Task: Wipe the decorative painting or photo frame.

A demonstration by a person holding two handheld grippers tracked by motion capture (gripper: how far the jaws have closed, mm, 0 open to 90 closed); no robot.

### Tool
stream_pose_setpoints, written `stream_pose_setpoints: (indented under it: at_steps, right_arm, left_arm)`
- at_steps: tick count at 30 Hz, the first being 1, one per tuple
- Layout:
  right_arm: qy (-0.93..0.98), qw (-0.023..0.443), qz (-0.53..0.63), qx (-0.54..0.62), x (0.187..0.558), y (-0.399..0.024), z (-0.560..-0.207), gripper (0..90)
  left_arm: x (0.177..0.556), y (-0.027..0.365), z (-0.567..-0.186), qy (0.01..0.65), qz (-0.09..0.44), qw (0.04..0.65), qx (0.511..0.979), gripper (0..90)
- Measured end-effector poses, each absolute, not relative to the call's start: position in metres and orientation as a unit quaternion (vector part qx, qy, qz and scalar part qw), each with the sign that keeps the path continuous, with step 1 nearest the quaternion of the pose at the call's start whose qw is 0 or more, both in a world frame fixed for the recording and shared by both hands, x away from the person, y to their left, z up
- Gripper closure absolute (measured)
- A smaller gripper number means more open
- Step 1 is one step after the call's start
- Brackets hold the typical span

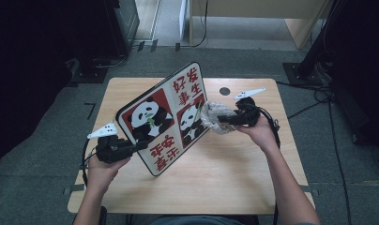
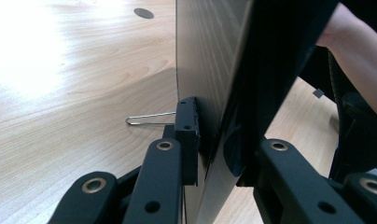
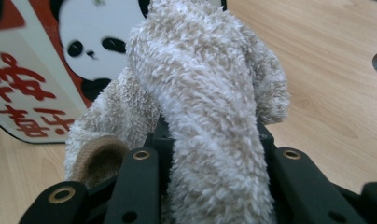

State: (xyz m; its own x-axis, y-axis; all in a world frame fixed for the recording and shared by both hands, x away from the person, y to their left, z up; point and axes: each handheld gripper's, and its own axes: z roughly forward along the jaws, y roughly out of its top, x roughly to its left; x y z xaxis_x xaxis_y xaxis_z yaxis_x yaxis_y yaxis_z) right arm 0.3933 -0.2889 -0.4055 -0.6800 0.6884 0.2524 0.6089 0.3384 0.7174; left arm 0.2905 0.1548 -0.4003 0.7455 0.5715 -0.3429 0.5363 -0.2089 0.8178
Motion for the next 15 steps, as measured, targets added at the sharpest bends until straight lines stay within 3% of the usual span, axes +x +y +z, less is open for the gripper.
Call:
stream_pose_setpoints:
  at_steps: [15]
  right_arm:
    - [0.82, 0.059, 0.442, 0.36, 0.397, -0.265, -0.349, 66.1]
  left_arm:
    - [0.291, 0.155, -0.401, 0.357, 0.017, 0.521, 0.775, 77.1]
